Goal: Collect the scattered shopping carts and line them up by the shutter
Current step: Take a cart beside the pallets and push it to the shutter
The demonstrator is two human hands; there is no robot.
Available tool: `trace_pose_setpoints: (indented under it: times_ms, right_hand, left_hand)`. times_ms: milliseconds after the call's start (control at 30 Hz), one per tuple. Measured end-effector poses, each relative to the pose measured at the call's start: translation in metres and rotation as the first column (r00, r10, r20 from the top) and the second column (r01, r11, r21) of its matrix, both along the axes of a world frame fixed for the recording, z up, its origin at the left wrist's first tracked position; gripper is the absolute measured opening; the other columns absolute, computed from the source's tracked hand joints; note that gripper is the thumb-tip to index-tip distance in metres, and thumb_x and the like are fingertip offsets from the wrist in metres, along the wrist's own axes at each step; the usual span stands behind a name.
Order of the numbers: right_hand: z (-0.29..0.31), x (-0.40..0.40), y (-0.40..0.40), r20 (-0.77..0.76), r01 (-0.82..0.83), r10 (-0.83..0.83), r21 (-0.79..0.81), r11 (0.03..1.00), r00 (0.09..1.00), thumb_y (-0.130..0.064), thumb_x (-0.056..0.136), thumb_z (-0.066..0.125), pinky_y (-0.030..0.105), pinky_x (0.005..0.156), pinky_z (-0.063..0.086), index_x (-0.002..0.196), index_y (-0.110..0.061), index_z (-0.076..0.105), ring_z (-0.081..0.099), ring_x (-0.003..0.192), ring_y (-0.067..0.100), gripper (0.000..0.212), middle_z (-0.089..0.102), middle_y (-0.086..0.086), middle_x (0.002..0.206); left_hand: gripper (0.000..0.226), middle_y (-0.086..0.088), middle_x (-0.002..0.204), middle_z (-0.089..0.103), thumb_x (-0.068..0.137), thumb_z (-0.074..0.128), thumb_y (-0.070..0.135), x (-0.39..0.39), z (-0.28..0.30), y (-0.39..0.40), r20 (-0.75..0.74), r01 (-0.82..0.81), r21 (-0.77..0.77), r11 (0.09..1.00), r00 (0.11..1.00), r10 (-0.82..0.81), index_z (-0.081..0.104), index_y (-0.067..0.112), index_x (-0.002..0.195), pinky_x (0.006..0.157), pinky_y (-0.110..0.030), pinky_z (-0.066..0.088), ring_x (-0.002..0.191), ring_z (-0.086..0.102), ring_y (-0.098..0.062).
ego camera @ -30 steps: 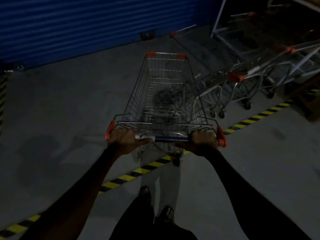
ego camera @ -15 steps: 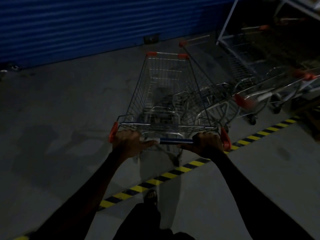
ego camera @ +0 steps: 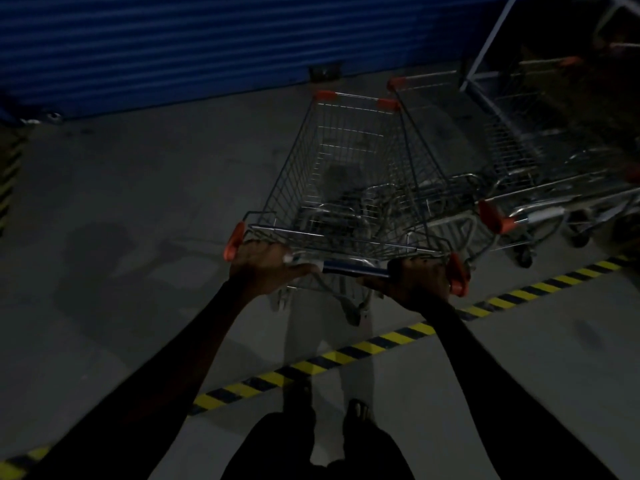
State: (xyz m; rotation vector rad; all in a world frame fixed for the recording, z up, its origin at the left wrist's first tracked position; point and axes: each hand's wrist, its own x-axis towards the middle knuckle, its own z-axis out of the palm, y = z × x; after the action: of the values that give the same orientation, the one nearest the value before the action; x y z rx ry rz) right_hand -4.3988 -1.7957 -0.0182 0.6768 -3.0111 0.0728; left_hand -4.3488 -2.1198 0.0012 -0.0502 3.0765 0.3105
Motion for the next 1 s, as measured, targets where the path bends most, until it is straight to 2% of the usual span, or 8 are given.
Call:
trace_pose_setpoints:
  times_ms: [100,200,333,467,567,700,867,1000]
  right_hand:
    - [-0.003,-0.005,0.002,0.030,-0.005,0.006,-0.022,1.000,1.000,-0.102,0.080,0.017,0.024,0.042,0.024,0.054,-0.028,0.042,0.035,0.039,0.010,0.082,0.033,-0.007,0.044]
    - [-0.004,-0.009,0.007,0.096,-0.019,0.022,-0.036,0.999,0.995,-0.107,0.072,0.011,0.030,0.051,0.050,0.069,-0.028,0.061,0.059,0.052,0.015,0.094,0.057,-0.006,0.055]
    - [0.001,-0.011,0.014,0.143,-0.059,0.082,-0.160,0.985,0.986,-0.106,0.068,0.001,0.033,0.061,0.046,0.091,-0.031,0.068,0.068,0.075,0.026,0.103,0.068,-0.002,0.080]
    - [-0.006,-0.010,0.028,0.112,-0.121,0.165,-0.323,0.939,0.980,-0.089,0.092,0.025,0.039,0.069,0.055,0.090,-0.025,0.070,0.069,0.086,0.029,0.079,0.067,0.003,0.091]
    - [-0.009,0.007,0.039,0.052,-0.103,0.138,-0.425,0.899,0.989,-0.067,0.099,0.045,0.050,0.093,0.054,0.122,-0.021,0.072,0.063,0.119,0.038,0.058,0.067,0.013,0.126]
    - [-0.003,0.047,0.052,-0.075,-0.156,0.137,-0.524,0.837,0.988,-0.042,0.100,0.054,0.055,0.101,0.047,0.122,-0.013,0.072,0.061,0.121,0.039,0.040,0.066,0.014,0.128]
    - [-0.015,0.103,0.063,0.119,-0.077,0.168,-0.542,0.837,0.979,-0.058,0.104,0.039,0.045,0.115,0.023,0.126,-0.023,0.071,0.052,0.130,0.028,0.053,0.067,0.007,0.132]
    - [-0.013,0.132,0.054,0.158,-0.095,0.240,-0.615,0.783,0.958,-0.056,0.103,0.040,0.034,0.098,0.028,0.119,-0.022,0.074,0.057,0.112,0.027,0.050,0.071,0.007,0.120]
  left_hand:
    - [0.095,-0.002,0.108,0.077,0.077,0.026,0.103,0.006,-0.002,0.005,-0.070,0.014,-0.077,0.997,0.997,-0.019,0.078,0.029,0.107,0.098,-0.044,0.041,0.109,0.069,-0.030]
    - [0.061,0.002,0.082,0.073,0.088,0.048,0.089,0.017,-0.010,0.014,-0.266,0.031,-0.080,0.996,0.963,-0.051,0.064,0.031,0.076,0.104,-0.049,0.041,0.091,0.070,-0.024]
    - [0.060,-0.004,0.110,0.074,0.092,0.052,0.076,0.035,-0.015,0.036,-0.280,-0.086,0.020,0.996,0.956,0.088,0.074,0.022,0.108,0.100,-0.046,0.043,0.107,0.063,-0.032]
    - [0.059,-0.016,0.143,0.060,0.095,0.057,0.053,0.059,-0.011,0.064,-0.281,-0.160,0.014,0.987,0.947,0.157,0.065,0.014,0.138,0.108,-0.051,0.040,0.128,0.054,-0.039]
    - [0.068,-0.017,0.156,0.050,0.095,0.050,0.052,0.084,-0.011,0.085,-0.227,-0.236,0.048,0.971,0.944,0.241,0.054,0.014,0.151,0.111,-0.054,0.040,0.138,0.050,-0.040]
    - [0.064,-0.014,0.153,0.055,0.096,0.051,0.050,0.127,-0.012,0.116,-0.180,-0.307,0.183,0.934,0.923,0.339,0.057,0.013,0.148,0.106,-0.051,0.048,0.132,0.058,-0.036]
    - [0.051,-0.008,0.139,0.065,0.101,0.056,0.047,0.185,-0.022,0.153,-0.135,-0.378,0.263,0.888,0.896,0.422,0.063,0.015,0.140,0.098,-0.050,0.055,0.120,0.065,-0.034]
    - [0.053,-0.009,0.140,0.065,0.102,0.054,0.050,0.225,-0.010,0.169,-0.062,-0.472,0.276,0.837,0.860,0.506,0.061,0.017,0.143,0.100,-0.051,0.053,0.123,0.063,-0.035]
